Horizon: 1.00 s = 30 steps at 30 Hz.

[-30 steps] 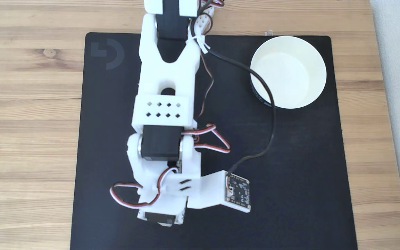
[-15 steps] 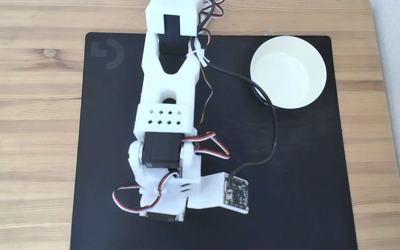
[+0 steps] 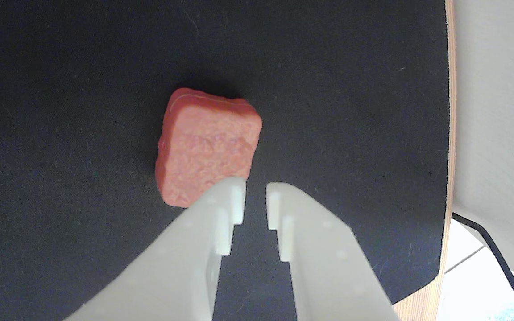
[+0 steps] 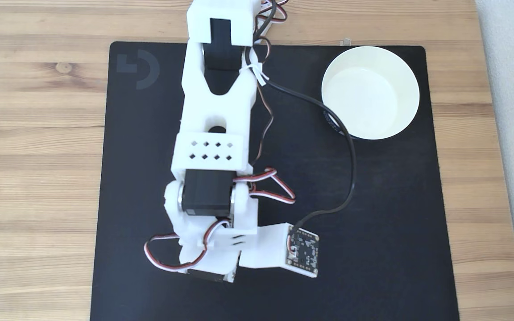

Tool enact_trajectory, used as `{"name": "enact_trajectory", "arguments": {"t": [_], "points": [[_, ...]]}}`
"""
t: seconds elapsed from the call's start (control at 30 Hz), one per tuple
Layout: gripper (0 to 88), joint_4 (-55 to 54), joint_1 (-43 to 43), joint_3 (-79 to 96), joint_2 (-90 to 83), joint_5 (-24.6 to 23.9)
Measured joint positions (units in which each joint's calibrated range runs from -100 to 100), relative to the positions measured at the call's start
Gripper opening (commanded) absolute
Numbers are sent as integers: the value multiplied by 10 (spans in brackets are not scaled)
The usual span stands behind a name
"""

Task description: Pick up the toy and place it on the plate

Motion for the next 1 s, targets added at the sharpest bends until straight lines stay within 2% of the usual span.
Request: {"name": "enact_trajectory", "arguments": {"t": [0.13,0.3,0.33,0.57,0.87,1.0], "points": [[51,0,0,0,0,0],[311,5,0,0,0,0],[328,11,0,0,0,0],[336,57,0,0,0,-3],[332,60,0,0,0,-3],[331,70,0,0,0,-42]]}}
